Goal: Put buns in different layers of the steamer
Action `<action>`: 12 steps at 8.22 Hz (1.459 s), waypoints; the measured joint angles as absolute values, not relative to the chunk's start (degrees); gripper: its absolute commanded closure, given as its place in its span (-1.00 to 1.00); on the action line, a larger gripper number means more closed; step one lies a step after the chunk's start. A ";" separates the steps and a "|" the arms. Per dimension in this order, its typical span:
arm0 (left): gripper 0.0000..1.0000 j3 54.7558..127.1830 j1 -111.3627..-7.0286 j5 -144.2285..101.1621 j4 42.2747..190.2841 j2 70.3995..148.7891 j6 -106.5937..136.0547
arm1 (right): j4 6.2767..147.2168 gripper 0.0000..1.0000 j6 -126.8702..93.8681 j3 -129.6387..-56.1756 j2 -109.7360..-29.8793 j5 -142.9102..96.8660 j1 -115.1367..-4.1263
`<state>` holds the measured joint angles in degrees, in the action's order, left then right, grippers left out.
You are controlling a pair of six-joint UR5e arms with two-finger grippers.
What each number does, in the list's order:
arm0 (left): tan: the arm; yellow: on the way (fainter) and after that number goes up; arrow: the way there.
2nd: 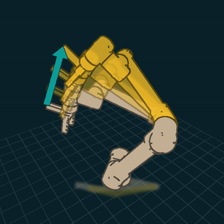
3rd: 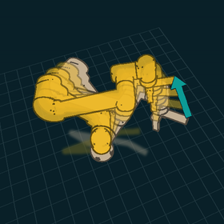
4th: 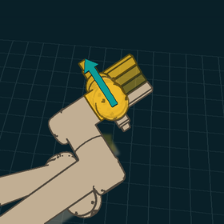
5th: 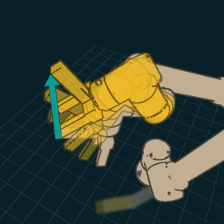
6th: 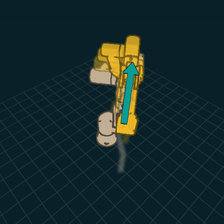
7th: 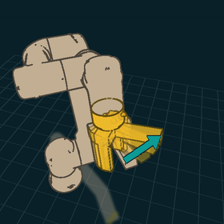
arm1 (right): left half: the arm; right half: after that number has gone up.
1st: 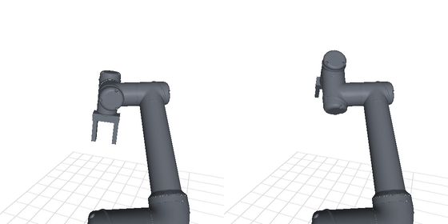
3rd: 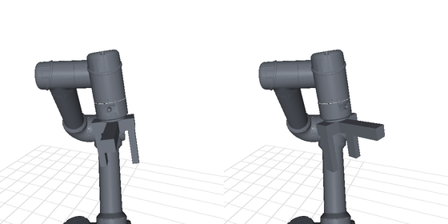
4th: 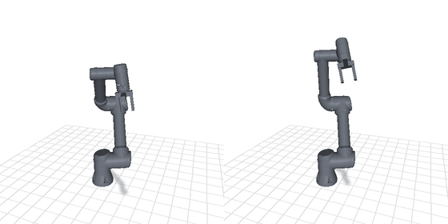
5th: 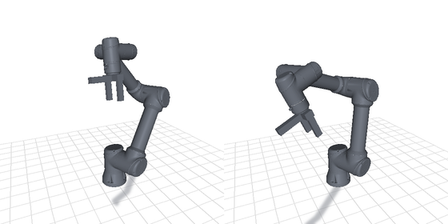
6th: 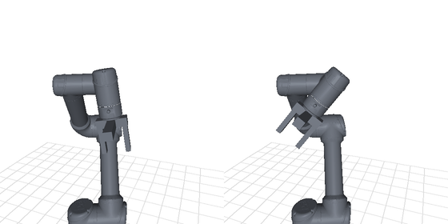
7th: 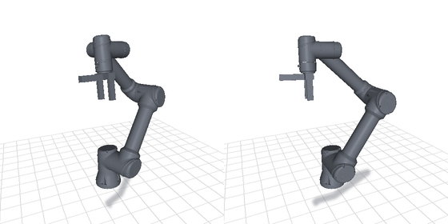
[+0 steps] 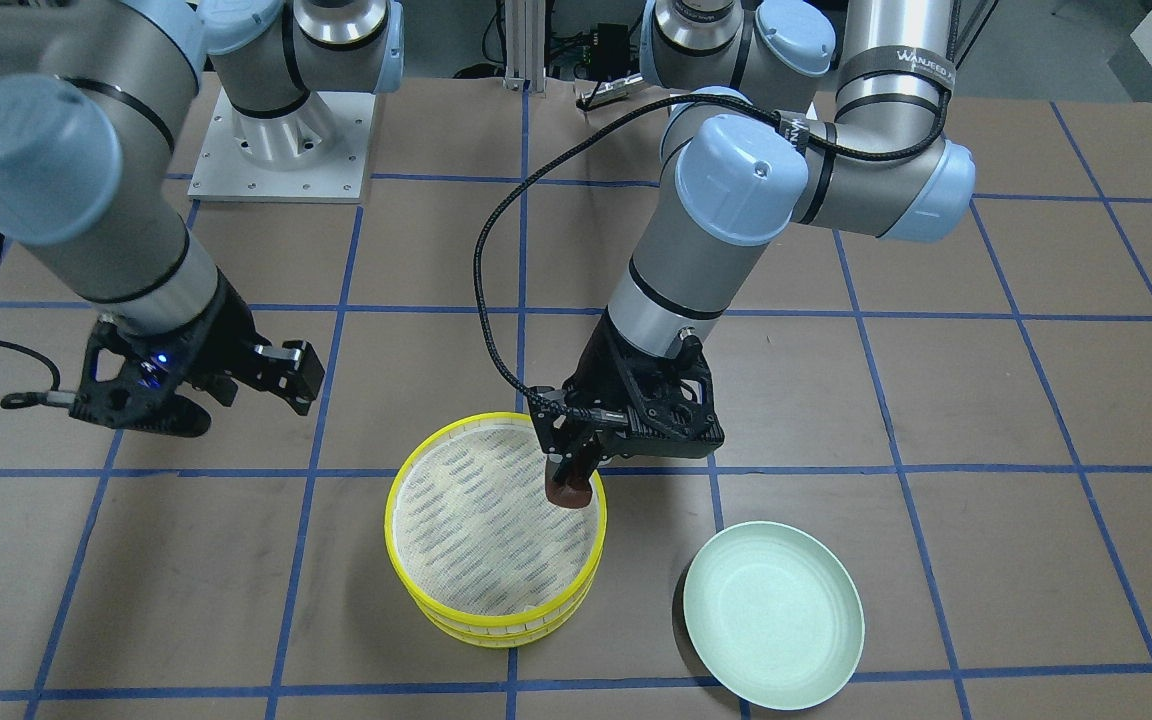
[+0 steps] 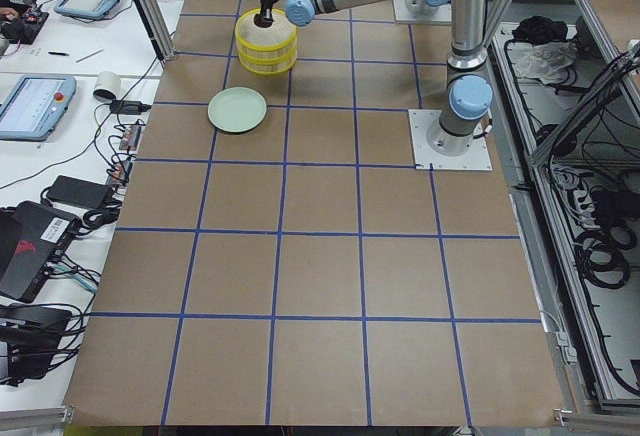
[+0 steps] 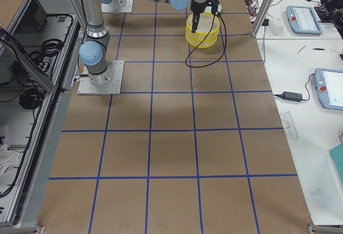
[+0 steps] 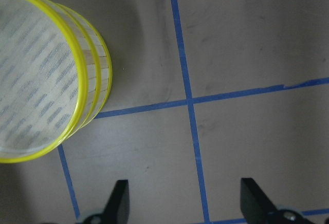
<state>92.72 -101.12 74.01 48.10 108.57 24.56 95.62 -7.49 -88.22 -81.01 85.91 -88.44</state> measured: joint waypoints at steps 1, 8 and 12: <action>-0.53 92.69 -101.14 73.52 47.82 108.59 25.57 | 93.17 -0.84 -7.37 -88.24 -83.54 85.89 -88.25; -0.97 91.79 -100.88 78.20 48.59 108.22 18.24 | 90.41 -1.00 -10.16 -89.14 -85.70 85.49 -89.26; -1.00 91.38 -95.69 94.12 56.04 106.71 -4.87 | 92.61 -1.00 -10.98 -90.14 -85.80 85.79 -89.48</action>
<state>91.38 -95.69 94.12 56.04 106.71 -4.87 92.61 -10.98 -90.14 -85.80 85.79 -89.48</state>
